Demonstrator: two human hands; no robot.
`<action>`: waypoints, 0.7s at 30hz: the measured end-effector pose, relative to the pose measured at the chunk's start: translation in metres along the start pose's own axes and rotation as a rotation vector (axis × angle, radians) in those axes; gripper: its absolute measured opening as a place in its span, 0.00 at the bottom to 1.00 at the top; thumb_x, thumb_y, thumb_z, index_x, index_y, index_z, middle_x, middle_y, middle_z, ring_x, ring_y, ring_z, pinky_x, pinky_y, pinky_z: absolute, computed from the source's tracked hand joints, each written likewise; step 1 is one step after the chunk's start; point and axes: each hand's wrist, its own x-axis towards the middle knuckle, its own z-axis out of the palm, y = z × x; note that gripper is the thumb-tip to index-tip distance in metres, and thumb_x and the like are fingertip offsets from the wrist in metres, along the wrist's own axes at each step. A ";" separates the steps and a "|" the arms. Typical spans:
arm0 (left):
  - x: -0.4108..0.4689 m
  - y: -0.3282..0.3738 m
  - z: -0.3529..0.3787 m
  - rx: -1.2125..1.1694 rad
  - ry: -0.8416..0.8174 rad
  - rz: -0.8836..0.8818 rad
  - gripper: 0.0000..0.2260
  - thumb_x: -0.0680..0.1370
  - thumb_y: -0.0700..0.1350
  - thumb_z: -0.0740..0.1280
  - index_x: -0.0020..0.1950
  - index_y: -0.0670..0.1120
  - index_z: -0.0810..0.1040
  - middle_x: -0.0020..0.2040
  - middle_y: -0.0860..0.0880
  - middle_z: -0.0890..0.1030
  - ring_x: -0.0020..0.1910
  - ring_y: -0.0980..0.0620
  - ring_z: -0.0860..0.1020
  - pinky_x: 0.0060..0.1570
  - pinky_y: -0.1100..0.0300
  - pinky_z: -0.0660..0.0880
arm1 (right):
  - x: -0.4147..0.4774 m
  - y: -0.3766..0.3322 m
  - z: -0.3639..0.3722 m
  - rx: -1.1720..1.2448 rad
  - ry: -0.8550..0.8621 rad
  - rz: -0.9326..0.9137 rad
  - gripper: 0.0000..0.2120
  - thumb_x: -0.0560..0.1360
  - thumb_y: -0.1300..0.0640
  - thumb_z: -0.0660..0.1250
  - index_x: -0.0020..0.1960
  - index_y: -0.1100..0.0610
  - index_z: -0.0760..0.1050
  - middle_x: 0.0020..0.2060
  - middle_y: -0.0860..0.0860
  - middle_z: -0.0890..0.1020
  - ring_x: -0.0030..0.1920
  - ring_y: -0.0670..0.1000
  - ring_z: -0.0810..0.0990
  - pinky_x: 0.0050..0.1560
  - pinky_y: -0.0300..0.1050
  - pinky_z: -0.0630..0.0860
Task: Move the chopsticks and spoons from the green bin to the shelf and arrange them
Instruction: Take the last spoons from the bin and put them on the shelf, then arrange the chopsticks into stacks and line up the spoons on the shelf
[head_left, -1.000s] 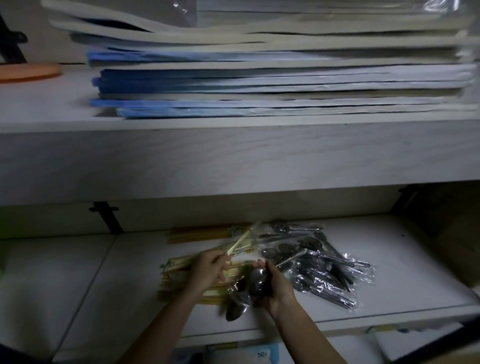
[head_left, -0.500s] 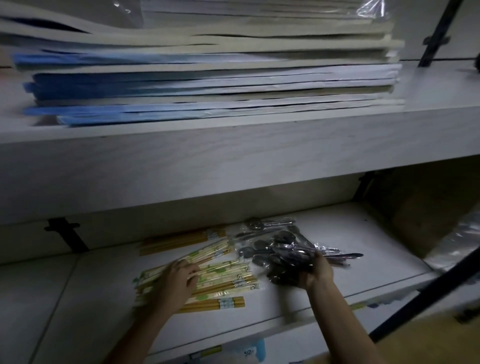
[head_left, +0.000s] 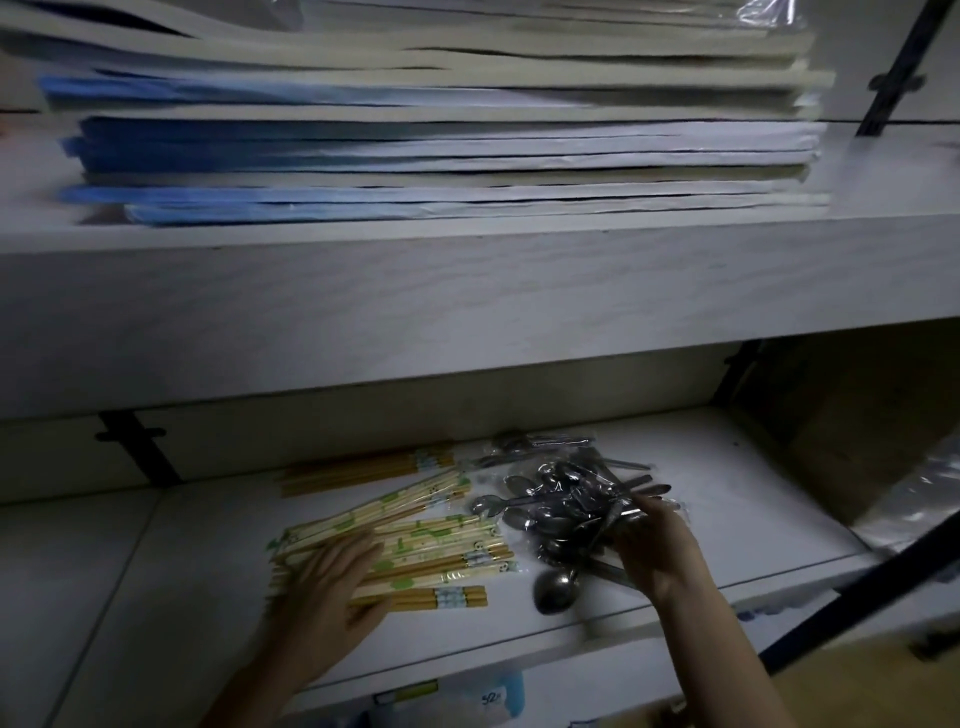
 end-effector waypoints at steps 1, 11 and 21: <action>-0.003 -0.001 0.000 0.015 -0.018 -0.004 0.38 0.70 0.73 0.41 0.67 0.54 0.72 0.69 0.57 0.69 0.68 0.57 0.64 0.66 0.60 0.61 | 0.000 0.001 -0.002 -0.006 0.011 -0.007 0.10 0.75 0.59 0.56 0.47 0.60 0.76 0.39 0.57 0.80 0.43 0.56 0.77 0.40 0.49 0.73; -0.022 -0.005 -0.003 0.091 0.000 -0.050 0.24 0.76 0.64 0.49 0.58 0.54 0.76 0.59 0.55 0.77 0.57 0.53 0.76 0.53 0.57 0.76 | -0.012 0.020 0.003 -0.239 0.164 -0.389 0.14 0.76 0.69 0.57 0.60 0.60 0.68 0.48 0.58 0.75 0.46 0.53 0.74 0.37 0.37 0.72; -0.035 -0.012 -0.006 0.144 0.071 -0.045 0.13 0.72 0.53 0.56 0.49 0.55 0.78 0.47 0.56 0.79 0.47 0.54 0.78 0.45 0.59 0.77 | 0.014 0.069 0.053 -1.540 -0.551 -0.664 0.06 0.74 0.62 0.65 0.50 0.56 0.79 0.50 0.48 0.81 0.48 0.46 0.80 0.48 0.27 0.72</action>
